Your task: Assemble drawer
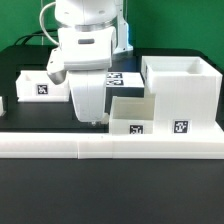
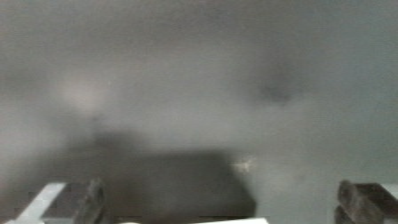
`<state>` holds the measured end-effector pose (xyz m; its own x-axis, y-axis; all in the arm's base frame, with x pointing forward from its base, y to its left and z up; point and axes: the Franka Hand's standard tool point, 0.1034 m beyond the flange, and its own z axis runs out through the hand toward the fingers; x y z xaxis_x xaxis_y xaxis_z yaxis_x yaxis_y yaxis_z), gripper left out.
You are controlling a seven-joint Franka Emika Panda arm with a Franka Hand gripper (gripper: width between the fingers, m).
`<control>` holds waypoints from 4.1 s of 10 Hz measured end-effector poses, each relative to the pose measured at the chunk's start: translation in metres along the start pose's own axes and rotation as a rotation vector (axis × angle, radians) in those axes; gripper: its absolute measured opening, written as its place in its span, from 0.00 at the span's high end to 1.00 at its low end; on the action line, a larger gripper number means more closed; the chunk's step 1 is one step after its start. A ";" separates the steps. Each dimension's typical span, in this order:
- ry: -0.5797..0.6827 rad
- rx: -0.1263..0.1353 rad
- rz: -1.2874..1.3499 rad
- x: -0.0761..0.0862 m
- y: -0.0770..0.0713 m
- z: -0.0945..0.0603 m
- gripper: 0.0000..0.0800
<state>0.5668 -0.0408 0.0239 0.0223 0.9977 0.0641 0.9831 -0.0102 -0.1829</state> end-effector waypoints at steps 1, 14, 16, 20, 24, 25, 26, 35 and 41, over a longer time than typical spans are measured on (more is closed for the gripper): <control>0.000 0.000 0.000 0.000 0.000 0.000 0.19; -0.073 0.103 -0.097 -0.002 0.007 -0.016 0.19; -0.069 0.109 -0.089 0.006 0.017 -0.024 0.19; -0.069 0.114 -0.004 0.042 0.020 -0.017 0.19; -0.078 0.110 0.002 0.048 0.021 -0.023 0.19; -0.077 0.116 -0.026 0.036 0.018 -0.021 0.19; -0.077 0.124 -0.032 0.028 0.014 -0.019 0.19; -0.089 0.172 0.014 0.056 0.002 -0.013 0.19; -0.063 0.141 -0.167 -0.004 0.001 -0.022 0.19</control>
Offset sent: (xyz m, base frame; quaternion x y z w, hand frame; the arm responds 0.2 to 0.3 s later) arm 0.0165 0.0468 0.0044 0.0204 0.0038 -0.0854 0.9961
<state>0.5715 -0.0462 0.0455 -0.1548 0.9869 0.0445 0.9368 0.1610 -0.3106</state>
